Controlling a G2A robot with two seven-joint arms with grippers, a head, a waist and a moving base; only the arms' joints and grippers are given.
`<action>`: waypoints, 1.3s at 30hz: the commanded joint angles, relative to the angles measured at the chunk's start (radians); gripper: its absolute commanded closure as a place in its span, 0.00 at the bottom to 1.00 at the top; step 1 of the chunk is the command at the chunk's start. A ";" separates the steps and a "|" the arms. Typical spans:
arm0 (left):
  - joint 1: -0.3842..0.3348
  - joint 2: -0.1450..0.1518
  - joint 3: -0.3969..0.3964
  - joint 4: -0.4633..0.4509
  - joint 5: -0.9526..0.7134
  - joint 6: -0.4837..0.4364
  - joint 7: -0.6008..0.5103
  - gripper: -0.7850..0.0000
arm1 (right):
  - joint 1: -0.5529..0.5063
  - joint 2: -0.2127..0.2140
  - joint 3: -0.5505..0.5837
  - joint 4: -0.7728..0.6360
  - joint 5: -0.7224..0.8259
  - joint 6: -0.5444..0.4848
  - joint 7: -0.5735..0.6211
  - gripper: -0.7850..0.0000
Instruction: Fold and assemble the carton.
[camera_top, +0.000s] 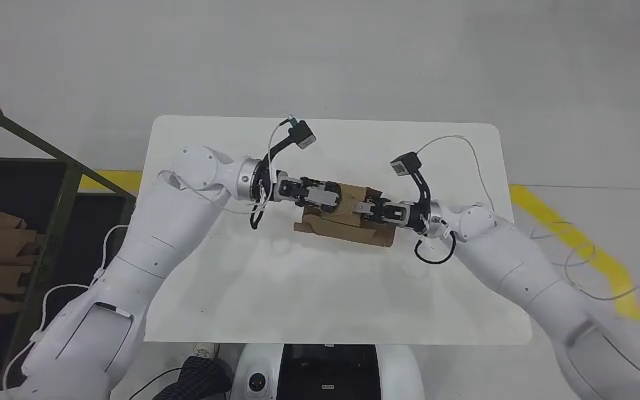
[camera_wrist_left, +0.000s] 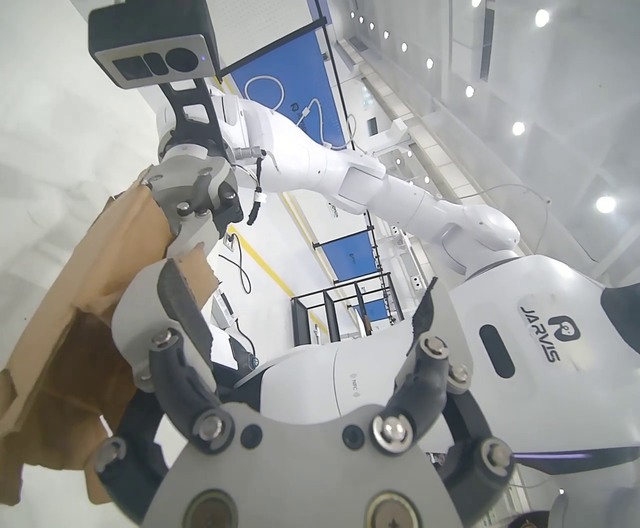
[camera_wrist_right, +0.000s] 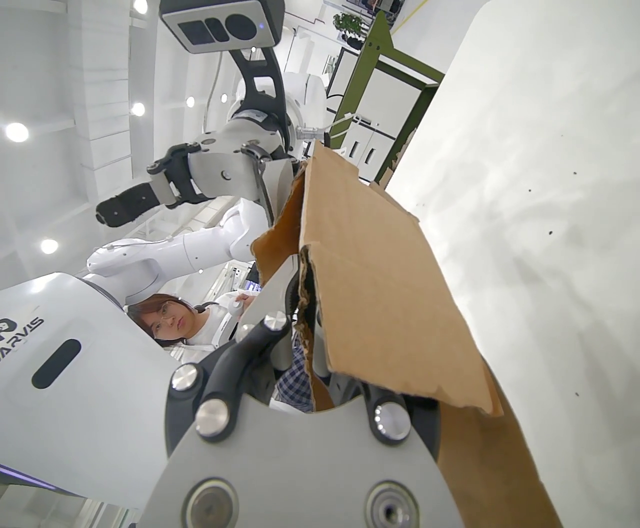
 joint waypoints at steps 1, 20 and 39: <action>0.009 0.004 -0.020 -0.002 -0.010 -0.004 0.001 0.00 | 0.000 0.003 0.003 0.001 0.002 0.000 0.000 1.00; 0.066 0.026 -0.112 0.016 0.002 0.003 0.037 0.00 | -0.011 0.028 0.010 -0.058 -0.015 -0.011 -0.011 1.00; 0.046 0.019 -0.093 0.037 0.035 0.004 0.045 0.00 | 0.021 -0.002 -0.063 -0.069 0.003 0.010 0.010 1.00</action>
